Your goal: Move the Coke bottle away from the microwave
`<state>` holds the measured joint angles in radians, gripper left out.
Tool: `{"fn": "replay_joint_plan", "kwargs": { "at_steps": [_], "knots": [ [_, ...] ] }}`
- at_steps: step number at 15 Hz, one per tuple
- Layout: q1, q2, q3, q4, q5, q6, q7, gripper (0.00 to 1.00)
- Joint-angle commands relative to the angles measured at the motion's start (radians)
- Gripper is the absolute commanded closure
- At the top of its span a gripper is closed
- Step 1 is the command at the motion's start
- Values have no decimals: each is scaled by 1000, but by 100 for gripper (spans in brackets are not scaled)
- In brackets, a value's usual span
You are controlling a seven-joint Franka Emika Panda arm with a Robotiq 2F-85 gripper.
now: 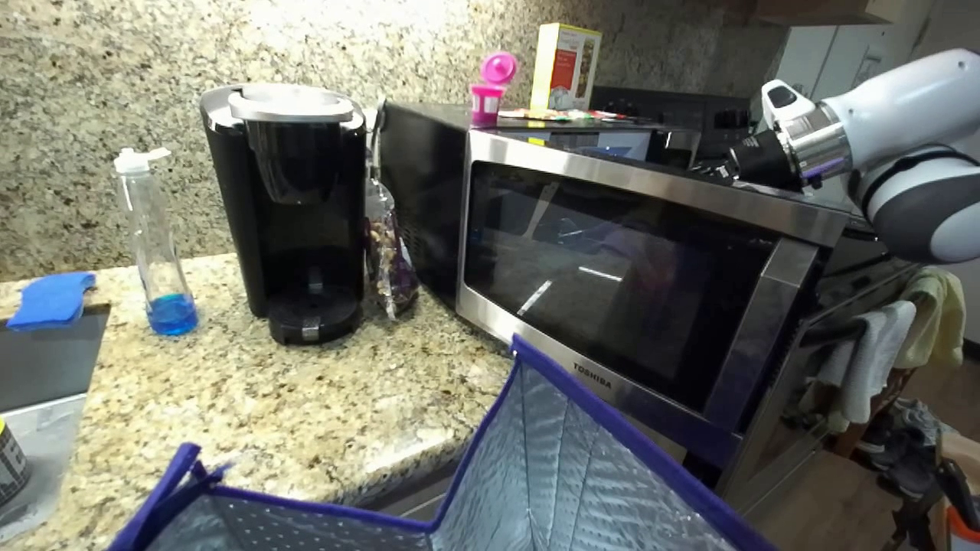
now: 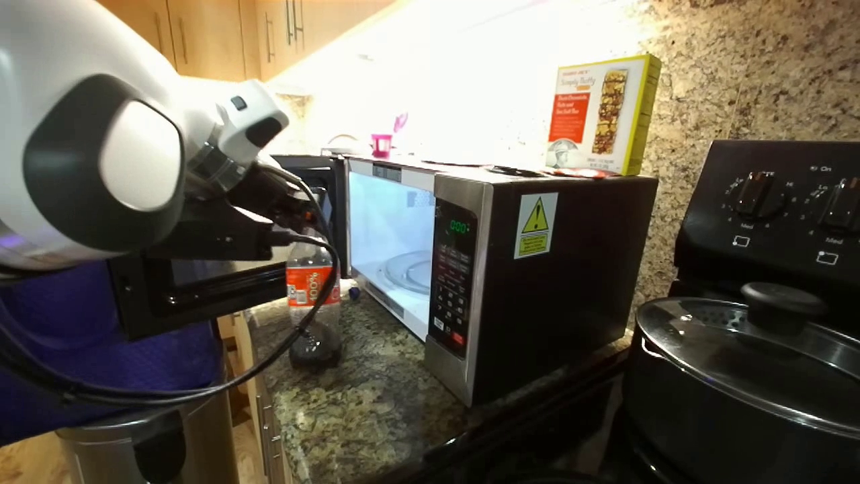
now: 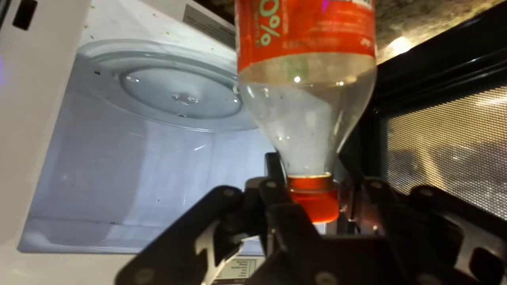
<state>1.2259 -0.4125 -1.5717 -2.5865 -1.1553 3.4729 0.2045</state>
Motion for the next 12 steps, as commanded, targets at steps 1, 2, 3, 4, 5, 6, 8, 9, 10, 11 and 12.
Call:
{"fn": "replay_joint_plan", "kwargs": {
  "at_steps": [1, 2, 3, 4, 5, 6, 8, 9, 10, 11, 12],
  "knots": [
    [246, -136, -266, 104, -45, -27, -141, 89],
    [298, -174, -313, 139, -44, -39, -172, 89],
    [347, -217, -359, 177, -50, -46, -206, 89],
    [383, -253, -391, 206, -51, -47, -229, 89],
    [415, -287, -419, 236, -52, -47, -250, 89],
    [430, -304, -440, 253, -52, -31, -268, 89],
    [450, -331, -465, 279, -45, -9, -289, 89],
    [444, -361, -458, 297, -47, -20, -310, 89],
    [434, -379, -449, 307, -48, -19, -333, 89],
    [425, -396, -441, 315, -44, -19, -351, 89],
    [418, -408, -436, 324, -42, -19, -372, 89]
  ]
}}
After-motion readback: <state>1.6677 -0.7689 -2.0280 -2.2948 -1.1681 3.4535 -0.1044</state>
